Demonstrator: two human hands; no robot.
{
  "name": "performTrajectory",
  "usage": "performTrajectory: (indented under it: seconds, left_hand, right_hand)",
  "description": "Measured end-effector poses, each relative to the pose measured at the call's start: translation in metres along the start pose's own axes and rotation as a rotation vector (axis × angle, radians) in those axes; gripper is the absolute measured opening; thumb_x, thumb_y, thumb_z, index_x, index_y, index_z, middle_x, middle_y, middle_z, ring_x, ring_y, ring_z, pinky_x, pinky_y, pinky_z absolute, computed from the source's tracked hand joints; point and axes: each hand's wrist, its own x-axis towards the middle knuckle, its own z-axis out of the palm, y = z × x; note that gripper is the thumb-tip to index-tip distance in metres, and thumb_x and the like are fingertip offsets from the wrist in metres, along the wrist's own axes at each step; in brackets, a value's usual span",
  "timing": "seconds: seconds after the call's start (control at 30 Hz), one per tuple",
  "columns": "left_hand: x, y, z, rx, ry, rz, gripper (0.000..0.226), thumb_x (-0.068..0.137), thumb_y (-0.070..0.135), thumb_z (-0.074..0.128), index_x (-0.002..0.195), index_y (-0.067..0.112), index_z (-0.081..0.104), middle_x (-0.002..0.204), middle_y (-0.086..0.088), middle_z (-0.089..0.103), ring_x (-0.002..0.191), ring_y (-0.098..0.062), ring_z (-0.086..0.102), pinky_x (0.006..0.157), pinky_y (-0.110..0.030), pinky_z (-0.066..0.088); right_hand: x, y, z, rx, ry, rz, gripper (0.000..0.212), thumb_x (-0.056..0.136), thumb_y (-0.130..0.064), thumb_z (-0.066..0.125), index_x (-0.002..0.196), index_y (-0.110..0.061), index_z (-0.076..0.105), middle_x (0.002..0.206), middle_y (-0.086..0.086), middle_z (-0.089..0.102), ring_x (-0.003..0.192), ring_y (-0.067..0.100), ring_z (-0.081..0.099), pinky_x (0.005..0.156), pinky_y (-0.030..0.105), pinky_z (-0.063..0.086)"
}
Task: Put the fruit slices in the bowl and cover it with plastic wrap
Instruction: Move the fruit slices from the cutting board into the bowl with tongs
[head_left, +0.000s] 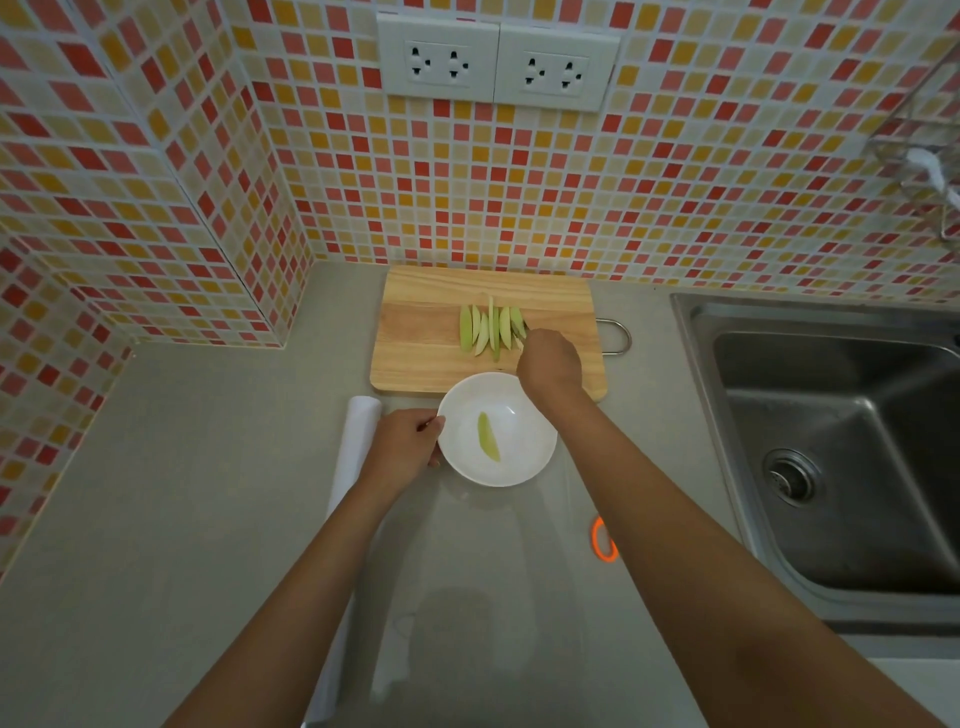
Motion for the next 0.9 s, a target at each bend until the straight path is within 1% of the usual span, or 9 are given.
performTrajectory:
  seconds: [0.13, 0.27, 0.37, 0.43, 0.53, 0.63, 0.7, 0.77, 0.9]
  left_hand:
    - [0.001, -0.001, 0.0, -0.001, -0.002, -0.005, 0.03, 0.096, 0.018, 0.047, 0.087, 0.001, 0.07, 0.063, -0.009, 0.065, 0.054, -0.012, 0.058, 0.065, -0.025, 0.051]
    - [0.002, -0.001, 0.001, -0.008, 0.001, -0.006, 0.031, 0.096, 0.018, 0.047, 0.087, -0.002, 0.069, 0.07, -0.018, 0.068, 0.056, -0.015, 0.058, 0.071, -0.034, 0.054]
    - [0.002, 0.0, 0.001, -0.003, 0.006, -0.005, 0.031, 0.096, 0.016, 0.048, 0.086, -0.004, 0.069, 0.073, -0.021, 0.068, 0.055, -0.015, 0.058, 0.067, -0.031, 0.052]
    - [0.002, 0.0, 0.001, 0.006, 0.003, -0.007, 0.031, 0.096, 0.016, 0.047, 0.086, -0.003, 0.069, 0.072, -0.021, 0.068, 0.054, -0.015, 0.057, 0.063, -0.025, 0.049]
    - [0.002, 0.0, 0.0, 0.01, -0.003, -0.009, 0.031, 0.096, 0.017, 0.047, 0.087, -0.003, 0.07, 0.074, -0.022, 0.069, 0.054, -0.015, 0.058, 0.064, -0.027, 0.05]
    - [0.003, 0.0, 0.0, 0.006, 0.004, -0.004, 0.031, 0.096, 0.017, 0.048, 0.088, -0.003, 0.07, 0.075, -0.022, 0.07, 0.056, -0.017, 0.059, 0.071, -0.035, 0.053]
    - [0.003, -0.001, 0.0, -0.001, 0.001, -0.004, 0.031, 0.096, 0.017, 0.048, 0.089, -0.002, 0.071, 0.075, -0.022, 0.07, 0.056, -0.017, 0.059, 0.071, -0.035, 0.054]
    - [0.003, -0.001, 0.0, -0.012, -0.001, -0.007, 0.03, 0.096, 0.017, 0.048, 0.089, 0.0, 0.072, 0.075, -0.021, 0.07, 0.056, -0.016, 0.06, 0.069, -0.033, 0.054]
    - [0.005, -0.001, -0.001, -0.015, -0.011, -0.01, 0.03, 0.096, 0.018, 0.048, 0.091, -0.001, 0.071, 0.076, -0.023, 0.07, 0.057, -0.017, 0.059, 0.073, -0.037, 0.054]
  right_hand:
    - [-0.028, 0.009, -0.017, 0.148, 0.098, 0.047, 0.023, 0.09, 0.003, 0.043, 0.071, -0.002, 0.055, 0.08, 0.012, 0.057, 0.074, 0.027, 0.056, 0.053, 0.026, 0.032]
    - [-0.098, 0.021, -0.019, 0.227, 0.093, -0.033, 0.027, 0.095, -0.014, 0.043, 0.071, -0.005, 0.051, 0.068, 0.009, 0.051, 0.064, 0.026, 0.047, 0.057, 0.028, 0.029]
    - [-0.138, 0.027, -0.008, 0.137, -0.028, -0.053, 0.028, 0.097, -0.021, 0.042, 0.081, -0.004, 0.058, 0.081, 0.014, 0.062, 0.073, 0.028, 0.056, 0.06, 0.027, 0.031]
    - [-0.149, 0.027, 0.0, 0.04, -0.104, -0.031, 0.028, 0.098, -0.024, 0.04, 0.086, -0.006, 0.058, 0.092, 0.014, 0.065, 0.075, 0.026, 0.055, 0.061, 0.026, 0.031]
    - [-0.145, 0.025, -0.003, 0.007, -0.066, -0.032, 0.03, 0.098, -0.027, 0.041, 0.09, -0.005, 0.06, 0.089, 0.011, 0.064, 0.081, 0.028, 0.06, 0.06, 0.026, 0.031]
    - [-0.115, 0.017, -0.017, 0.14, 0.083, -0.032, 0.028, 0.095, -0.023, 0.045, 0.069, -0.01, 0.046, 0.064, 0.002, 0.047, 0.064, 0.025, 0.051, 0.046, 0.026, 0.023]
    - [-0.081, 0.008, -0.023, 0.167, 0.117, 0.002, 0.03, 0.093, -0.016, 0.046, 0.064, -0.009, 0.042, 0.059, -0.002, 0.04, 0.06, 0.021, 0.044, 0.043, 0.024, 0.018]
    - [-0.048, -0.001, -0.022, 0.15, 0.08, 0.03, 0.023, 0.09, -0.007, 0.047, 0.067, -0.006, 0.049, 0.064, 0.001, 0.045, 0.064, 0.021, 0.046, 0.044, 0.024, 0.022]
    - [-0.012, -0.01, -0.009, 0.085, -0.009, 0.04, 0.025, 0.084, 0.005, 0.046, 0.063, -0.008, 0.043, 0.082, 0.01, 0.061, 0.07, 0.025, 0.05, 0.056, 0.028, 0.035]
